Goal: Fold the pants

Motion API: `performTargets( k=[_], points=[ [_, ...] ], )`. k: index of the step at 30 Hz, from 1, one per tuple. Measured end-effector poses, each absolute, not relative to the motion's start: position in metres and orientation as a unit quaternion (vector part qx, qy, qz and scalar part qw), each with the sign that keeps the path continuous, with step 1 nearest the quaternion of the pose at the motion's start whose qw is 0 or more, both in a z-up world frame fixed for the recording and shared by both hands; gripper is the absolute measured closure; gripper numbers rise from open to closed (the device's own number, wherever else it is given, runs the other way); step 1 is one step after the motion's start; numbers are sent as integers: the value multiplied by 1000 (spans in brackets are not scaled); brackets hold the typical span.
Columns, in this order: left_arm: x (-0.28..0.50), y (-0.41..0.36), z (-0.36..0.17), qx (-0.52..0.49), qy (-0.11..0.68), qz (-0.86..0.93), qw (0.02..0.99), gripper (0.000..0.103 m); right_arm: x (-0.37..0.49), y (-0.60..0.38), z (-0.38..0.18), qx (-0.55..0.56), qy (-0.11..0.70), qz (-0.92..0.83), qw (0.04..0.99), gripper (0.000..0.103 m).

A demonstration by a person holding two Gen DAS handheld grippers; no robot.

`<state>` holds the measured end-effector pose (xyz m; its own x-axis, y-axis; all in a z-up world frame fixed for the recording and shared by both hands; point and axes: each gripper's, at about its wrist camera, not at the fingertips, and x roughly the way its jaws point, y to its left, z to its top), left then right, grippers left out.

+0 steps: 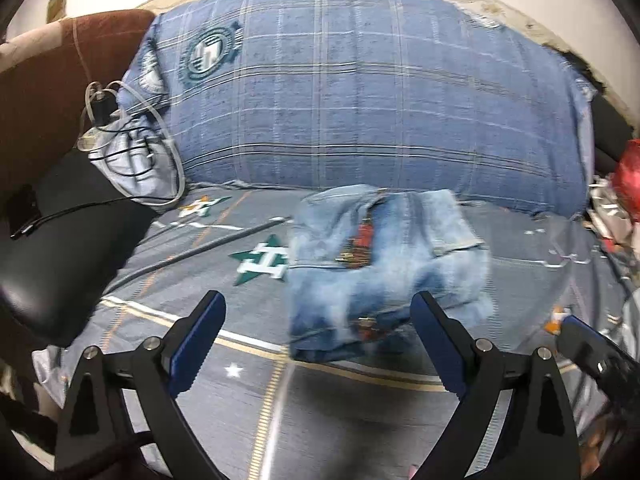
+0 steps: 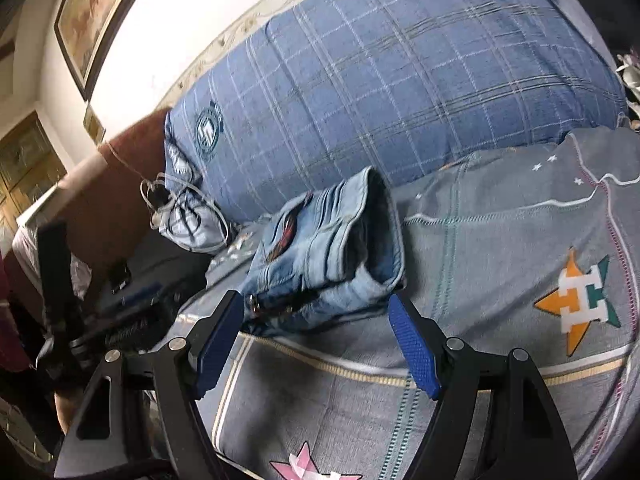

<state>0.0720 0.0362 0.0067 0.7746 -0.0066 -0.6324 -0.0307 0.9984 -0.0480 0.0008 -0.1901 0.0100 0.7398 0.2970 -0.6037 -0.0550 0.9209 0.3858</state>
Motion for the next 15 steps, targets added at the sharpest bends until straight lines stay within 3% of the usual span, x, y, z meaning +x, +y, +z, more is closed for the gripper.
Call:
performTargets(
  k=[15],
  points=[
    [56, 60, 2, -18, 354, 37, 934, 6, 11, -137, 26, 148, 346, 133, 917, 27]
  ],
)
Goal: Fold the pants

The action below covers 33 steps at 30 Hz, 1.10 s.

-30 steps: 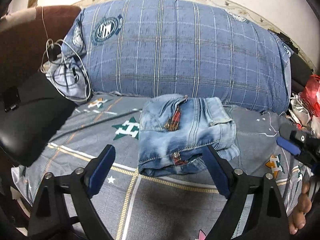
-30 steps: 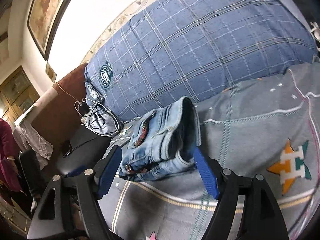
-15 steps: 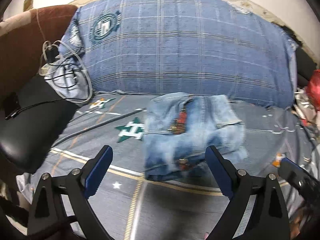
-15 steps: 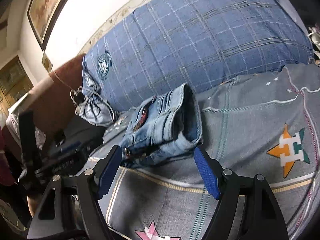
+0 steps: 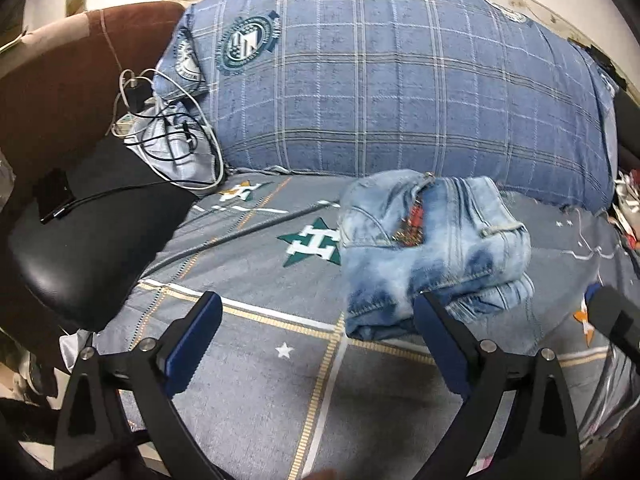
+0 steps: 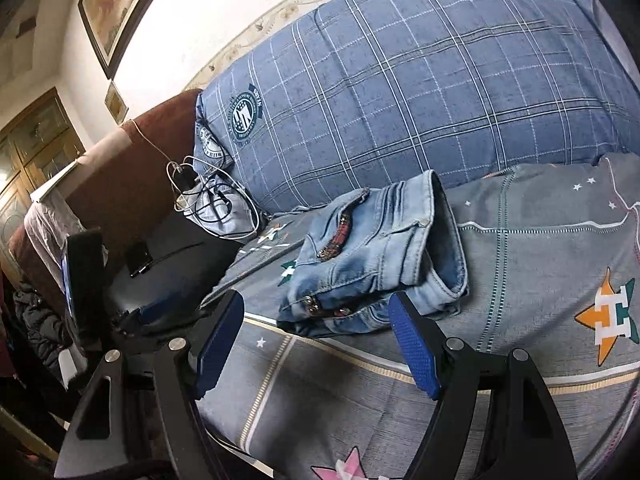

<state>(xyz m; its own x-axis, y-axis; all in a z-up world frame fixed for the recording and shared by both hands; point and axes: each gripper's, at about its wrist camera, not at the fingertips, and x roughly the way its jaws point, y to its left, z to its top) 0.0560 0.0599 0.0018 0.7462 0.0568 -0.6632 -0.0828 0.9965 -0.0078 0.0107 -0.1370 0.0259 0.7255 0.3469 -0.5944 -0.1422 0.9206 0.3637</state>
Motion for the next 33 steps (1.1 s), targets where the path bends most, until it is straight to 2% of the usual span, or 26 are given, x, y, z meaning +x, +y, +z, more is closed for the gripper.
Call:
performTargets(
  k=[33],
  points=[
    [55, 54, -8, -15, 360, 40, 932, 6, 9, -138, 28, 148, 344, 124, 919, 27]
  ],
)
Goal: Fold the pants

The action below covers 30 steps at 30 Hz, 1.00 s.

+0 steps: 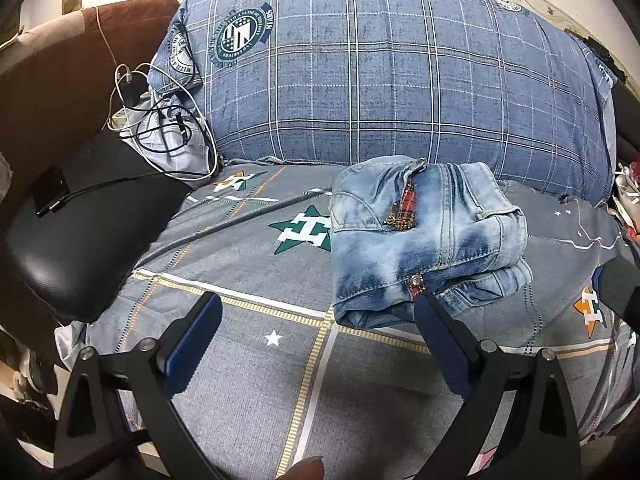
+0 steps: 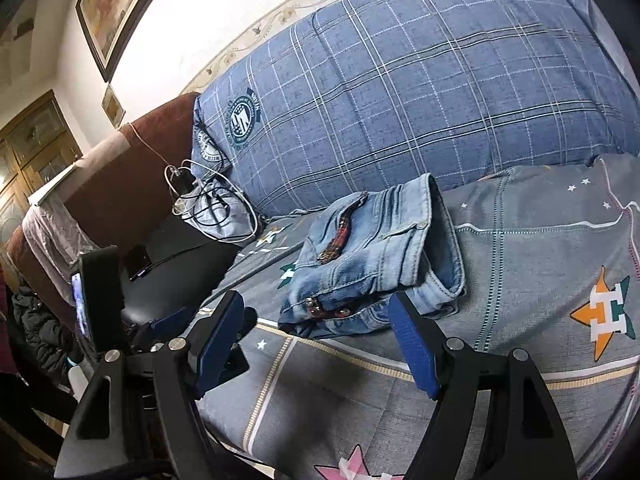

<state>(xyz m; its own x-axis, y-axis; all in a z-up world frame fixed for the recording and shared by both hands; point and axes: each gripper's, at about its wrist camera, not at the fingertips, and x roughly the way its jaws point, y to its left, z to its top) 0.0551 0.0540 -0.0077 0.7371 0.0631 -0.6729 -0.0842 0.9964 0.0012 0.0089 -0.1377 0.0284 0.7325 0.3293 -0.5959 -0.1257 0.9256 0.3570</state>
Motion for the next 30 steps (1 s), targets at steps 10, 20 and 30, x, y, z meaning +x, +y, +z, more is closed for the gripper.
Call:
performTargets(
  k=[10, 20, 30],
  points=[
    [56, 59, -7, -31, 350, 47, 935, 6, 10, -140, 26, 157, 348, 127, 916, 27],
    [47, 83, -3, -63, 358, 89, 927, 6, 18, -150, 18, 170, 353, 123, 912, 27],
    [8, 82, -4, -10, 362, 114, 925, 6, 14, -157, 18, 189, 354, 128, 907, 27]
  ],
)
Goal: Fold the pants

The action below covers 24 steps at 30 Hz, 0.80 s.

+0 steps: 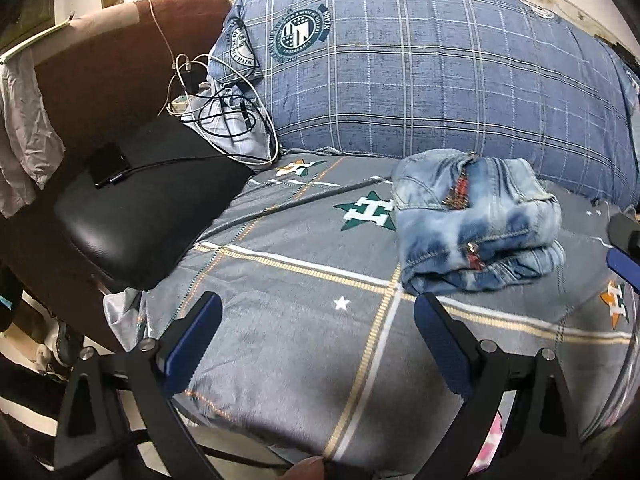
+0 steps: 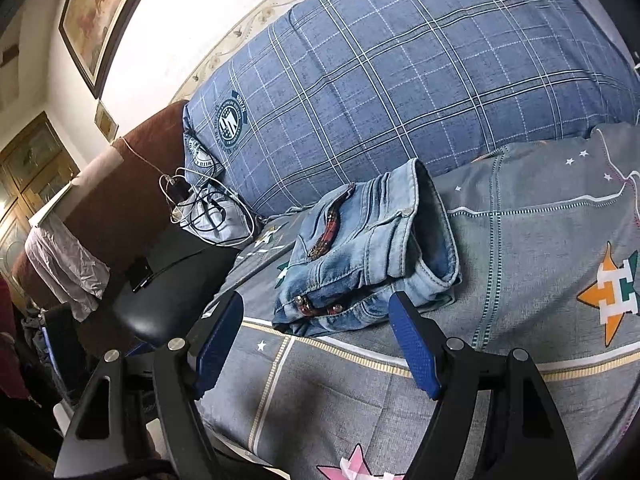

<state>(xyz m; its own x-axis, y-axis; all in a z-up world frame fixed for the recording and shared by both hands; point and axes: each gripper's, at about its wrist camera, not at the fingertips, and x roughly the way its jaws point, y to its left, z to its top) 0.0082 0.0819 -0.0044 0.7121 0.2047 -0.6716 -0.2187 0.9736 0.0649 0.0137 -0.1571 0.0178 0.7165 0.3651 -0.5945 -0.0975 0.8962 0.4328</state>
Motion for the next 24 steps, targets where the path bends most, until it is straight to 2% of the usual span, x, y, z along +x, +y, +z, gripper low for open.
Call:
performTargets(
  k=[24],
  points=[
    [-18, 49, 20, 3, 362, 106, 926, 6, -1, -168, 22, 195, 345, 136, 908, 27]
  ],
)
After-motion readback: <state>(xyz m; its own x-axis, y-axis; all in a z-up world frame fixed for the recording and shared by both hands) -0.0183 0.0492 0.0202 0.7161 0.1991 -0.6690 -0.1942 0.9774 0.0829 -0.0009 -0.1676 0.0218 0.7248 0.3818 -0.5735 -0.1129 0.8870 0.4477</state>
